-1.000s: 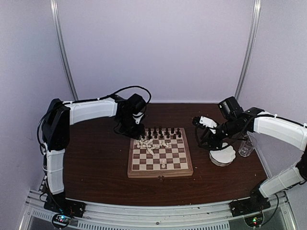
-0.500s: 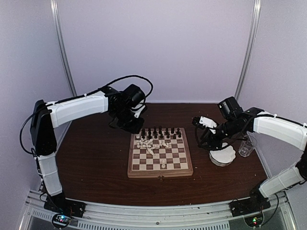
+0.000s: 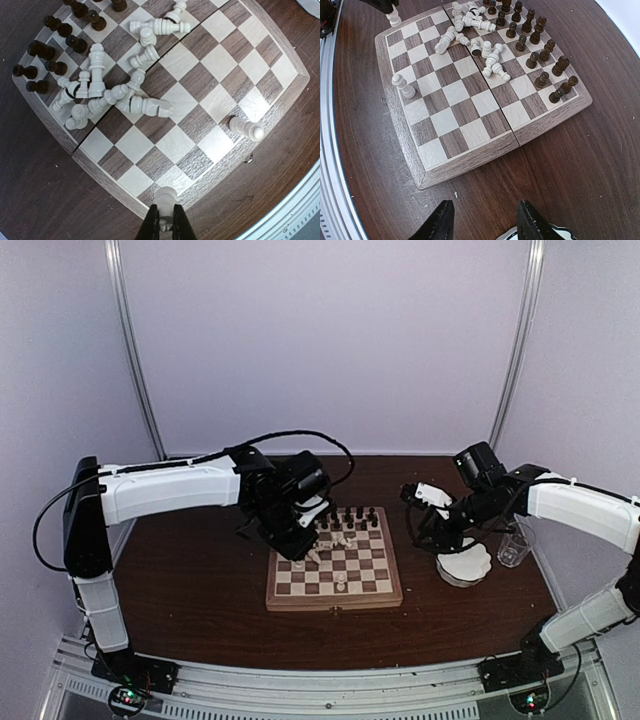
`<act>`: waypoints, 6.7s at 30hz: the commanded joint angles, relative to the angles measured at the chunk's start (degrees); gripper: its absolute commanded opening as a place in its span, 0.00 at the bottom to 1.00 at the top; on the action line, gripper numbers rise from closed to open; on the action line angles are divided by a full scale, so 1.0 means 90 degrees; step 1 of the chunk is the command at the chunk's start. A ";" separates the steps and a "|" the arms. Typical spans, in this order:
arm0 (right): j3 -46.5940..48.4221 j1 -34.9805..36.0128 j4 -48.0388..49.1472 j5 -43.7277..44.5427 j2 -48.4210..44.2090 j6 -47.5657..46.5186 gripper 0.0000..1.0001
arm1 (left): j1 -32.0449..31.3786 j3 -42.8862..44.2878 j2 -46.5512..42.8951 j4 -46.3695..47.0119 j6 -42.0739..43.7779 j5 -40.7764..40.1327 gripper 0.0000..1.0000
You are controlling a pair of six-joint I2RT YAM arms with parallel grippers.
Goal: Set up the chess pieces on the board
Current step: Place the knight at b1, then pick up the pawn from the chessboard.
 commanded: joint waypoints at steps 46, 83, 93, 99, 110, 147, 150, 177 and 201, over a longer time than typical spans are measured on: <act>-0.0024 -0.0027 0.0125 0.0184 0.0063 -0.0047 0.47 | -0.0259 -0.0932 0.0359 0.0729 -0.0685 0.0065 0.00; -0.0014 -0.0022 0.0102 0.0169 0.0061 -0.0017 0.48 | -0.0303 -0.1095 0.0150 0.0739 -0.0776 -0.0162 0.23; -0.0011 -0.0023 0.0094 0.0176 0.0080 -0.0017 0.48 | -0.0310 -0.0574 -0.0300 0.0728 -0.0515 -0.0293 0.45; -0.0014 -0.0027 0.0092 0.0198 0.0028 -0.0036 0.48 | -0.0157 0.0092 -0.0475 0.0529 -0.0045 -0.0989 0.52; 0.0338 0.0006 -0.0122 0.0209 -0.0094 -0.0221 0.44 | 0.0436 0.0100 -0.0372 0.0939 -0.0050 -0.0751 0.46; 0.6963 0.1912 -0.3070 0.1808 0.6057 0.0561 0.33 | 0.2971 -0.0837 -0.1586 0.2289 0.0226 0.0711 0.50; 0.7010 0.1912 -0.3054 0.1834 0.6108 0.0597 0.33 | 0.2971 -0.0847 -0.1622 0.2292 0.0223 0.0717 0.50; 0.7615 0.1911 -0.3111 0.1906 0.6674 0.0774 0.22 | 0.2972 -0.0867 -0.1490 0.2286 0.0175 0.0965 0.50; 0.7698 0.1912 -0.3191 0.1778 0.6745 0.0792 0.16 | 0.2980 -0.0857 -0.1454 0.2292 0.0184 0.1055 0.50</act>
